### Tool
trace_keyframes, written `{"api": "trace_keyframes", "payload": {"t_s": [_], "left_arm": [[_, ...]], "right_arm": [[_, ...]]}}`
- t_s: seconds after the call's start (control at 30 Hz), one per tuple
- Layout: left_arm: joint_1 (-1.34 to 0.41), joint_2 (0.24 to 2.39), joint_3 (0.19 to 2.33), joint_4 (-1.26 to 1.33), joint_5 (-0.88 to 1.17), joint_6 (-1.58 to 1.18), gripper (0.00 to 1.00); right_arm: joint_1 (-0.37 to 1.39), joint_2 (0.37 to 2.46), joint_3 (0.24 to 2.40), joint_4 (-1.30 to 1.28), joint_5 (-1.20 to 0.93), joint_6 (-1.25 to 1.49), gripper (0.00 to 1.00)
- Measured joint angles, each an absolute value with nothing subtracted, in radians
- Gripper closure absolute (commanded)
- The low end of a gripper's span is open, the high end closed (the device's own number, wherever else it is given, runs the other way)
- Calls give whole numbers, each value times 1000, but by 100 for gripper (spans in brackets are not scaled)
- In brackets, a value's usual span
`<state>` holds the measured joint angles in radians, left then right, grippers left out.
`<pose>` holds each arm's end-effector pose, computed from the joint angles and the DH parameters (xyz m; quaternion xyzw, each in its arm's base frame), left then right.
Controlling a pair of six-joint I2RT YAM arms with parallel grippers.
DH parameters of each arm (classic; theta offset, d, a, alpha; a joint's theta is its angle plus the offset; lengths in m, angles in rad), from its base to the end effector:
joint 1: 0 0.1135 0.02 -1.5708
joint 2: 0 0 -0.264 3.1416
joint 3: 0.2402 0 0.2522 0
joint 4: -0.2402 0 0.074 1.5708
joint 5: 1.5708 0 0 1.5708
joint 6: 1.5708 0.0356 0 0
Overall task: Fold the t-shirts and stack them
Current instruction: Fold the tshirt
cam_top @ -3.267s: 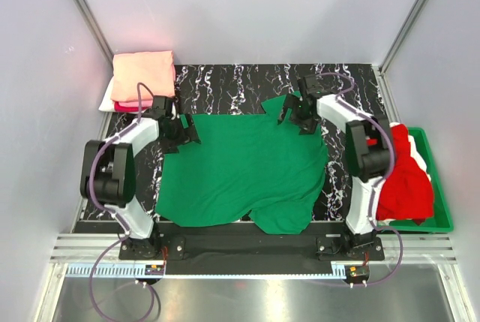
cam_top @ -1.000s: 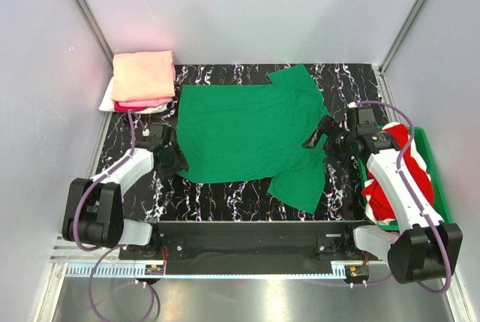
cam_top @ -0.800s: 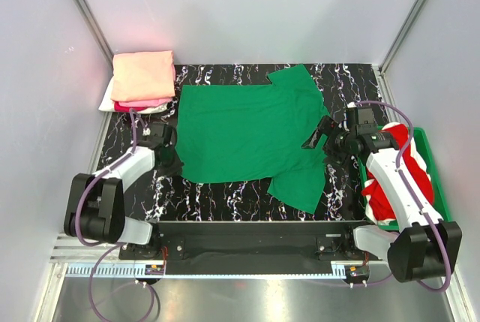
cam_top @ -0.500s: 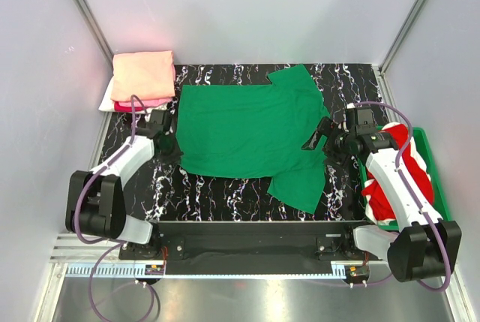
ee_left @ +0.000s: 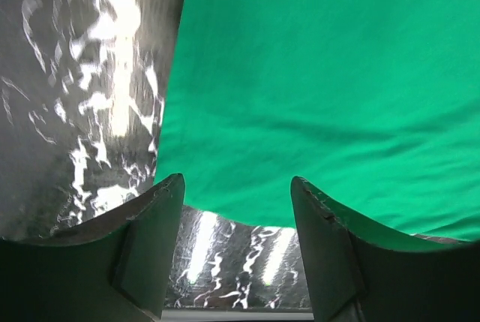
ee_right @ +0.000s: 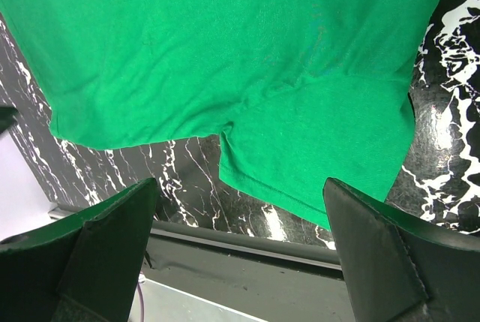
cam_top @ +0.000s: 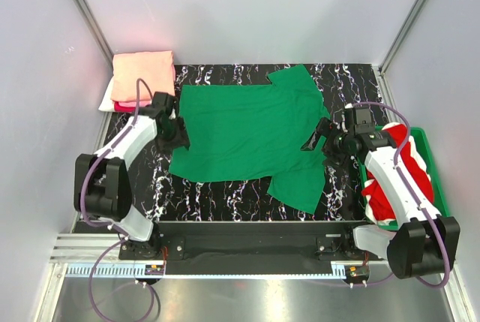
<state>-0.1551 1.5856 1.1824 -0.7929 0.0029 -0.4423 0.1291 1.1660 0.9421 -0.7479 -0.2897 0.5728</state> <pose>0.3091 -0.0484 0.2345 -0.1403 0.9724 -0.0562 0.1776 0.2259 0.0396 0.2710 0.1665 0.9317 0.2299 0.2267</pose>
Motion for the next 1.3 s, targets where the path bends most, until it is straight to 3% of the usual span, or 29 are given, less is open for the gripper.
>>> {"api": "trace_keyframes", "payload": {"t_s": [0.4, 0.67, 0.77, 0.87, 0.9, 0.97, 1.3], "left_arm": [[-155, 1257, 752, -725, 11, -567, 39], [-155, 1279, 670, -598, -9, -638, 36], [-155, 1339, 670, -527, -13, -655, 48], [-155, 1376, 673, -467, -15, -663, 68], [-154, 1388, 674, -448, -14, -664, 88], [-154, 1409, 680, -412, -11, -668, 100], [-154, 1473, 732, -373, 8, -659, 100]], "right_arm": [[129, 1159, 876, -754, -252, 570, 0], [129, 1157, 854, -754, -252, 569, 0], [129, 1155, 851, -754, -243, 565, 0], [129, 1140, 831, -757, -205, 577, 0], [129, 1131, 818, -760, -185, 593, 0], [129, 1103, 780, -762, -147, 640, 0], [140, 1036, 509, -768, -61, 835, 12]]}}
